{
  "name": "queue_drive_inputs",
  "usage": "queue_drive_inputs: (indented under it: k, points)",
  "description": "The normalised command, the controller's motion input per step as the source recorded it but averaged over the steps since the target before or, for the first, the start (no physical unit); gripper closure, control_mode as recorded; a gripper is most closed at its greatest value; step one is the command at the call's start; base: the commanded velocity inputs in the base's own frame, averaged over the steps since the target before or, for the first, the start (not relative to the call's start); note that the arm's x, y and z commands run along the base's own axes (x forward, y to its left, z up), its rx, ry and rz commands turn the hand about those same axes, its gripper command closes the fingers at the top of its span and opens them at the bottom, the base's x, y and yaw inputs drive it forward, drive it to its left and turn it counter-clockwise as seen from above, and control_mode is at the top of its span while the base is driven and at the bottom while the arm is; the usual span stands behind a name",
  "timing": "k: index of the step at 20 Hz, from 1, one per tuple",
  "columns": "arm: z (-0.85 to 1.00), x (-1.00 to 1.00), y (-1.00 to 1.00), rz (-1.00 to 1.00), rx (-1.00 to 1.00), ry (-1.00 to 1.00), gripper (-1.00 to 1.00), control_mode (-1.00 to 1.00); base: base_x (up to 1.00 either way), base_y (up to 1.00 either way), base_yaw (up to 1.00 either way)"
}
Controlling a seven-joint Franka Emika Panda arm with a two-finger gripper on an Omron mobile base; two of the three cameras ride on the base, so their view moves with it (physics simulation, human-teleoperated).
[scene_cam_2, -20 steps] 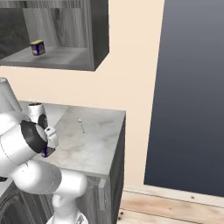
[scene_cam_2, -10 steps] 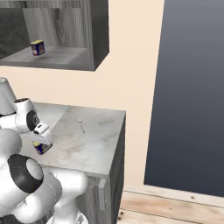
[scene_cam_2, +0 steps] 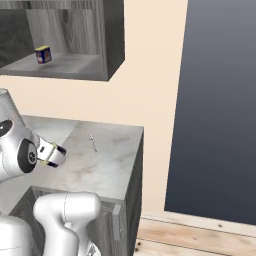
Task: Restock the canned food cabinet by taking the new fresh canned food from the counter and placing it in the cabinet. Then, take the old canned food from the cabinet and place it on the counter.
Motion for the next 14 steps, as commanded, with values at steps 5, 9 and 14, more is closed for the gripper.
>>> queue_drive_inputs:
  k: [5,9,14]
  points:
    - [1.0,0.0,-0.27,0.0,0.0,-0.5,1.0,-1.0,0.0,0.0,0.0]
    - [1.0,0.02,-0.02,0.0,0.0,-0.36,1.0,-1.0,0.0,0.0,0.0]
    - [1.0,0.0,0.0,0.0,-0.03,-0.29,1.0,-1.0,0.0,0.0,0.0]
